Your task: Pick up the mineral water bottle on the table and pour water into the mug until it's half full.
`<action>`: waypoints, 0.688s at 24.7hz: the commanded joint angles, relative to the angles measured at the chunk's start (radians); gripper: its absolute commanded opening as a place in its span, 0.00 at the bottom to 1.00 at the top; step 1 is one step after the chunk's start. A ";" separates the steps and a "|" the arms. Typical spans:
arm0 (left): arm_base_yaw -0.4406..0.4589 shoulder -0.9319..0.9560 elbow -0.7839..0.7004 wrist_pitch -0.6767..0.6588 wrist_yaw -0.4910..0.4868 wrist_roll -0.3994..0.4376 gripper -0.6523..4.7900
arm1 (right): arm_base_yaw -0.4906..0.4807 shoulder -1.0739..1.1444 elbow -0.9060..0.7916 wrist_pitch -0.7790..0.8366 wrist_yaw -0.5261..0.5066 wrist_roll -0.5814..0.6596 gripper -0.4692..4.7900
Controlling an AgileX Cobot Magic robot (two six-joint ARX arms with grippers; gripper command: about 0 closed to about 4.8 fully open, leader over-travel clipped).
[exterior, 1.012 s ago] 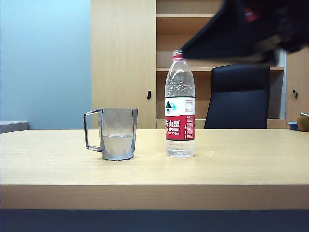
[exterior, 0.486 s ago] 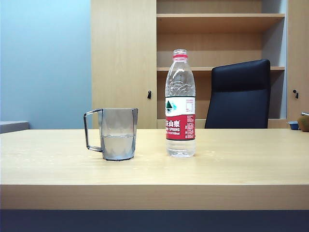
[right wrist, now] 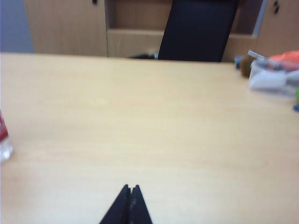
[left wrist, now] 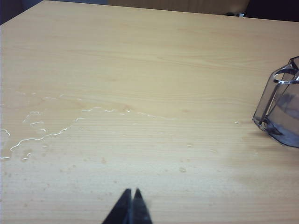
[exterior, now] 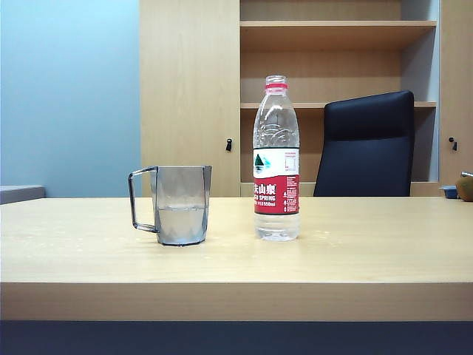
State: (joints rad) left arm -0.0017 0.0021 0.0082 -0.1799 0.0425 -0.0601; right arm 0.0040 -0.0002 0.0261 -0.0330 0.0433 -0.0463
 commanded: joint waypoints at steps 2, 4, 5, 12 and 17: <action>0.000 0.001 0.003 -0.005 0.003 0.000 0.12 | 0.001 0.000 -0.025 -0.095 -0.010 0.024 0.07; 0.000 0.001 0.003 -0.005 0.003 0.000 0.12 | 0.003 -0.002 -0.025 -0.134 -0.011 0.024 0.07; 0.000 0.001 0.003 -0.005 0.003 0.000 0.12 | 0.003 -0.001 -0.025 -0.149 -0.013 0.024 0.07; 0.000 0.001 0.003 -0.005 0.003 0.000 0.12 | 0.003 -0.001 -0.025 -0.150 -0.013 0.024 0.07; 0.000 0.001 0.003 -0.005 0.003 0.000 0.12 | 0.003 -0.001 -0.025 -0.150 -0.013 0.024 0.07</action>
State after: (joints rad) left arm -0.0017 0.0029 0.0082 -0.1799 0.0425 -0.0601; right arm 0.0055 0.0002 0.0067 -0.1936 0.0326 -0.0261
